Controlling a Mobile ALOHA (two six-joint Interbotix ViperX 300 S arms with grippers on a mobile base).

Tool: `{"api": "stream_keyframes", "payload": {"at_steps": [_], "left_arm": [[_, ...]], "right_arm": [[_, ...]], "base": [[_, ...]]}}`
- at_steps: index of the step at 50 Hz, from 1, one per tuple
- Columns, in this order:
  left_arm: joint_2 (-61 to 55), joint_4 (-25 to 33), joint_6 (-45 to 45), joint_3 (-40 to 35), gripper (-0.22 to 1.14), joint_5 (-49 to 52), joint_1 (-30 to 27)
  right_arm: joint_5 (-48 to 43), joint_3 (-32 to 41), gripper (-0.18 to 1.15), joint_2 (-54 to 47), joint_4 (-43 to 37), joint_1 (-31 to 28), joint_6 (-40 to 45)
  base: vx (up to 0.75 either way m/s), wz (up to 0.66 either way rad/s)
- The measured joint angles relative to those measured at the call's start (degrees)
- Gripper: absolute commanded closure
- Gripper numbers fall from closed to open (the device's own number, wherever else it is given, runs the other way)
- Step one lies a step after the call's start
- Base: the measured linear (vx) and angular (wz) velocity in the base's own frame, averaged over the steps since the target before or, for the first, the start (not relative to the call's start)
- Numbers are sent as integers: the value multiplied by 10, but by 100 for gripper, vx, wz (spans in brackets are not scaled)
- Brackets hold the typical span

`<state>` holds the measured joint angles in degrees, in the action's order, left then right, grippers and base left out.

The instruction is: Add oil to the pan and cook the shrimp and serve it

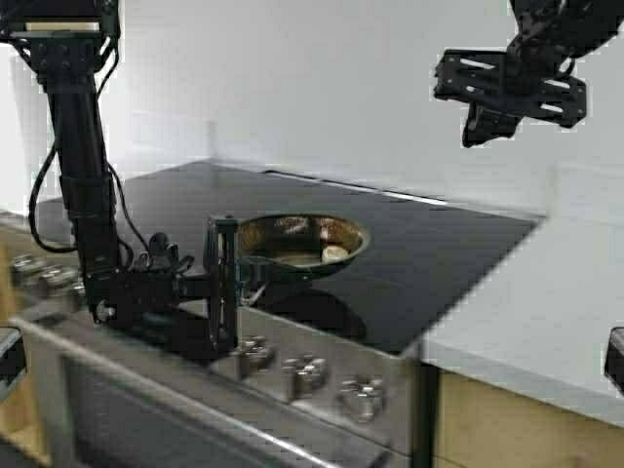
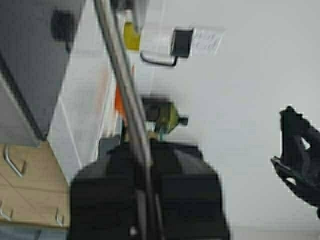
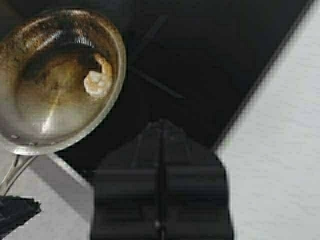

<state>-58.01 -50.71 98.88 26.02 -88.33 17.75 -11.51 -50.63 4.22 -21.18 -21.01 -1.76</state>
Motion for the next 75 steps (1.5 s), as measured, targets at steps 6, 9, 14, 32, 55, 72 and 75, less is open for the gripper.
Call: {"api": "stream_keyframes", "payload": {"at_steps": [6,9,14,32,55,72,75], "left_arm": [[5,5,0,0,89,-1,-2],[10,9,1,2,89,-1,-3],[19,13,0,13,89,0,-3],[50,31,0,38,89,-1,-5],[52,31,-11,65,89,-1,-4],[54,33,-11,66,89,-1,-4],[56,33,-11,70,89,-1,-3]], "right_arm": [[-1,-4,90,5,2,0,0],[-3,-8,90,6,2,0,1],[-7,-15,90,8,1,0,1],[-31,-44,90,8,2,-2,6],[-33,-37,90,13,1,-36,20],[-9,-37,90,18,1,-34,21],[-5,-36,90,18,2,-33,18]], "base": [[1,42],[3,42],[4,45],[3,40],[2,36],[2,38],[5,42]]}}
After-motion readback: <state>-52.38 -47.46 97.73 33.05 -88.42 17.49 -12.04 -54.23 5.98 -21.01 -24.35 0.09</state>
